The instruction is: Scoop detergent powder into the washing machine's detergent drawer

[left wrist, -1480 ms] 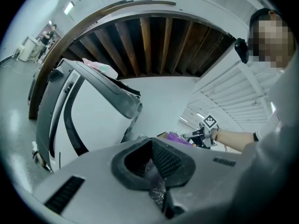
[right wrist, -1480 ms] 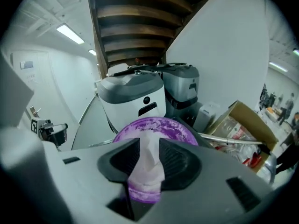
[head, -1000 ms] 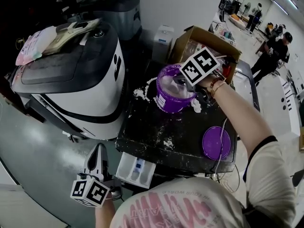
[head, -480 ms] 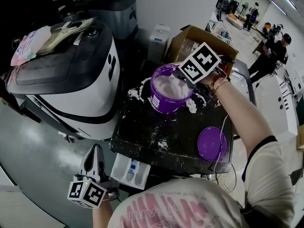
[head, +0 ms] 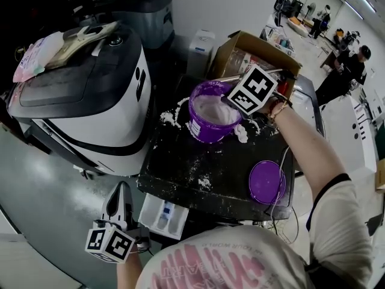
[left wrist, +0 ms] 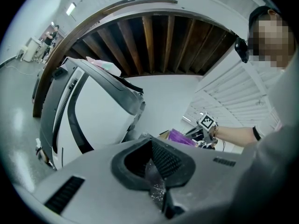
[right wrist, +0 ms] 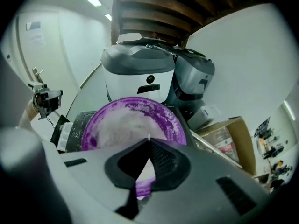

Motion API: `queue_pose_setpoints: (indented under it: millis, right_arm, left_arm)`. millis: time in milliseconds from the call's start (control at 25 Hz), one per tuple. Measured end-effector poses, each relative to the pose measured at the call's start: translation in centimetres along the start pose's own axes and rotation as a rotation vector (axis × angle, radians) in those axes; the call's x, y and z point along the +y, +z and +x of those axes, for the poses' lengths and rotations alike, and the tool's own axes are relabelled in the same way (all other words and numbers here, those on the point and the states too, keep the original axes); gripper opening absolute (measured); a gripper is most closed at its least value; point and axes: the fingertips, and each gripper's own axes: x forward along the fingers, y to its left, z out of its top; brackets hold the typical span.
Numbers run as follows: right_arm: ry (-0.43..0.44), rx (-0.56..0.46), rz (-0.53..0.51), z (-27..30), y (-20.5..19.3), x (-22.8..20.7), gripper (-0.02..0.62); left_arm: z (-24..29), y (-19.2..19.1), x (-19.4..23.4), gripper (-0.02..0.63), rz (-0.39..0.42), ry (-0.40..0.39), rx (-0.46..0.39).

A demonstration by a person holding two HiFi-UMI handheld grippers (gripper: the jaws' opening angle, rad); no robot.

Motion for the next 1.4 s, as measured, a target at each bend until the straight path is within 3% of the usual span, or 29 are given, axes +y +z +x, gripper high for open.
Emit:
queue_pose_setpoints:
  millis: [480, 1400]
  right_arm:
    - [0.188, -0.069, 0.249, -0.6, -0.3, 2.4, 0.002]
    - [0.284, -0.089, 0.284, -1.8, -0.6, 5.1, 0.002]
  left_arm:
    - [-0.8, 0.2, -0.2, 0.003, 0.005, -0.001, -0.002]
    - [-2.0, 0.4, -0.5, 0.003, 0.002, -0.005, -0.014]
